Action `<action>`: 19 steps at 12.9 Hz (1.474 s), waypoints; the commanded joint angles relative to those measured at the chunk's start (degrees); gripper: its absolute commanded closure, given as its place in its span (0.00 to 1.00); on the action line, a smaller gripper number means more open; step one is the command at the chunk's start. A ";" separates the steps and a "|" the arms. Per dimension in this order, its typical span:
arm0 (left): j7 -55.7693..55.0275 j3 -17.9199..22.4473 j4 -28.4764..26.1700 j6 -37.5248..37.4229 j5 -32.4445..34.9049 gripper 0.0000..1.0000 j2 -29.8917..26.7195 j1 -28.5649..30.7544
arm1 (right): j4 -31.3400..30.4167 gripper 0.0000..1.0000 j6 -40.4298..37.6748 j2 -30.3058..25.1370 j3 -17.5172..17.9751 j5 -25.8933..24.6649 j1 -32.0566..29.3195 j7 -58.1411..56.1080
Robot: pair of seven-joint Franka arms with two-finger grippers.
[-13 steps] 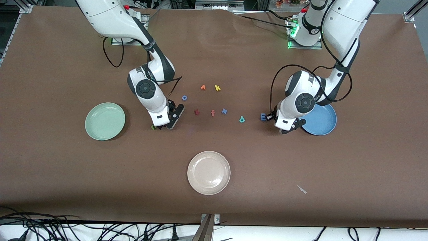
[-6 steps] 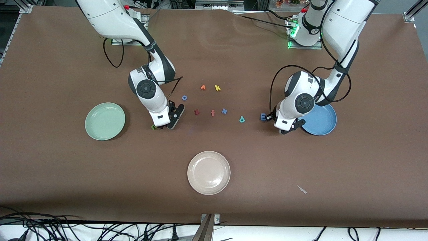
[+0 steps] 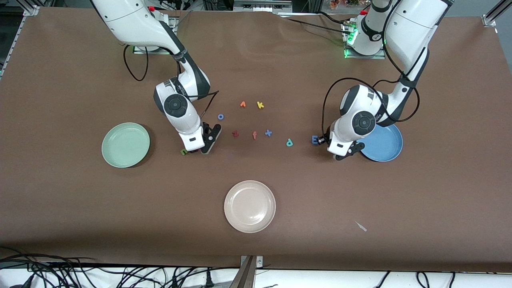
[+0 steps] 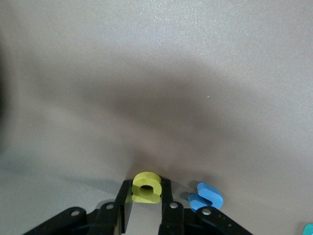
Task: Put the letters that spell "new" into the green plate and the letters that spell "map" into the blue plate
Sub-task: 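Place yellow a on blue plate while the right gripper drops w on green plate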
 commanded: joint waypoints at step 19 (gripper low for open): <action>29.08 0.94 7.17 -21.84 10.11 0.76 0.64 18.67 | -0.43 0.91 -23.64 -10.51 -21.09 5.70 -4.14 8.34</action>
